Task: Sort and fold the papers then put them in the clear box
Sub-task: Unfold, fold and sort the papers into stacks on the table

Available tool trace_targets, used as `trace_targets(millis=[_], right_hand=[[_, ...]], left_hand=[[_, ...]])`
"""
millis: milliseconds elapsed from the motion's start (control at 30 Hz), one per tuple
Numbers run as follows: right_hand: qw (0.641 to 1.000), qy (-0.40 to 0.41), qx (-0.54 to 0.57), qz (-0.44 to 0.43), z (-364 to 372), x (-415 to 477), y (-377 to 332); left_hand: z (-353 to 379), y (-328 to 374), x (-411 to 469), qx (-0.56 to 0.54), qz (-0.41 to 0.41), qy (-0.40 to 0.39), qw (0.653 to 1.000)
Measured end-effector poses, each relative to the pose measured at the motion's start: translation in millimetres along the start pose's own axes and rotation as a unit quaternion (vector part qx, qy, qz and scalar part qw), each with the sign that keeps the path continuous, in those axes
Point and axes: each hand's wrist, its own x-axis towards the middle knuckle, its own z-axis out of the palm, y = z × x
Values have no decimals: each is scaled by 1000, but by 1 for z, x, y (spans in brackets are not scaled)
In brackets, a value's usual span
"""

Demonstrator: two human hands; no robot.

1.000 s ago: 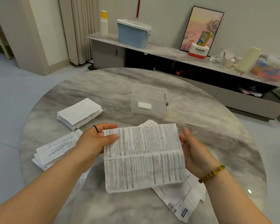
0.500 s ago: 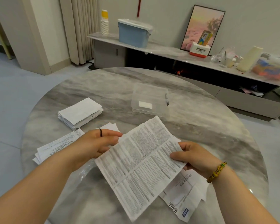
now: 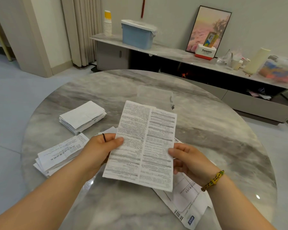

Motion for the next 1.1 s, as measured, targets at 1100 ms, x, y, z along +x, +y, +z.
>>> trace_targets(millis=[1100], right_hand=[[995, 71, 52, -41, 5, 4, 0]], left_hand=[[-2, 9, -2, -62, -19, -22, 998]])
